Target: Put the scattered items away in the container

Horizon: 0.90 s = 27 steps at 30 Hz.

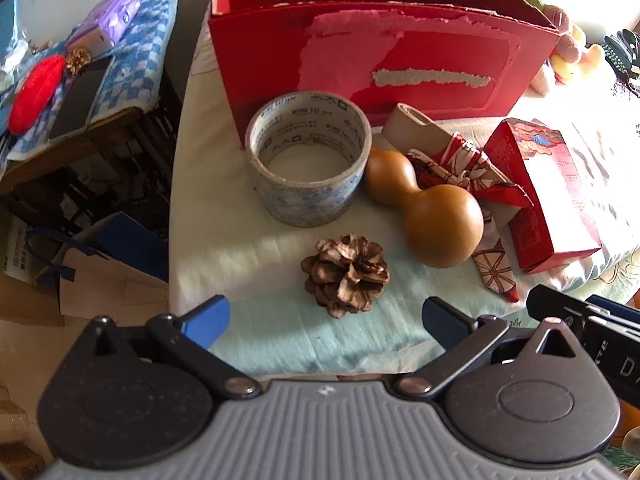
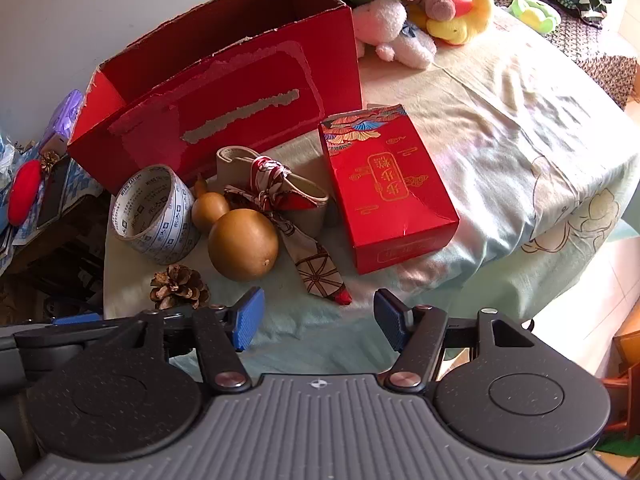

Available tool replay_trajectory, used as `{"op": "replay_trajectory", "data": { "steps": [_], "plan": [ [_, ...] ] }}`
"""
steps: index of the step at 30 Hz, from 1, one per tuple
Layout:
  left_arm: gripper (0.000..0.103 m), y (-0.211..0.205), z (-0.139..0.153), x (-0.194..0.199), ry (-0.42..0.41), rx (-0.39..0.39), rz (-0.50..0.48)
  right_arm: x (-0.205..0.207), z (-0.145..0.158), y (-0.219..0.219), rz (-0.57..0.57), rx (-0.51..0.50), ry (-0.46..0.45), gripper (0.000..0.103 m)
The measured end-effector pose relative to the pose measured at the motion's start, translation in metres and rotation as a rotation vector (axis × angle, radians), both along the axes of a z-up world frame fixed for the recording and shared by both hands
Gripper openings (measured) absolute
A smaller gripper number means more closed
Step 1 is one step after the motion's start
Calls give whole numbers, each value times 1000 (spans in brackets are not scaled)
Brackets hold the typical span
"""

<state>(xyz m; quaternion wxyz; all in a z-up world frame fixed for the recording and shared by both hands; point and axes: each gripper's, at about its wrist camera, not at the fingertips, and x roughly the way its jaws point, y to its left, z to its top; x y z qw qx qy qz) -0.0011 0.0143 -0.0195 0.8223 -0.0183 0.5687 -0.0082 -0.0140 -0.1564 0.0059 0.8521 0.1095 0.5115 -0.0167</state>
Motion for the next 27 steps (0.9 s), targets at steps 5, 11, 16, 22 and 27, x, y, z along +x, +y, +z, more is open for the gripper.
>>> {"op": "replay_trajectory", "data": {
  "steps": [5, 11, 16, 22, 27],
  "plan": [
    [102, 0, -1, -1, 1, 6, -4, -1, 1, 0, -8, -18, -14, 64],
    [102, 0, -1, -2, -2, 19, -5, -3, 3, 3, 3, -41, -23, 64],
    [102, 1, -2, -2, 7, 26, -1, -3, 4, 5, 11, -63, -21, 64],
    [102, 2, -3, -2, 13, 24, 4, -2, 5, 5, 14, -68, -27, 64],
    [102, 1, -3, -2, 7, 25, -1, -1, 6, 6, 16, -73, -29, 64]
  ]
}}
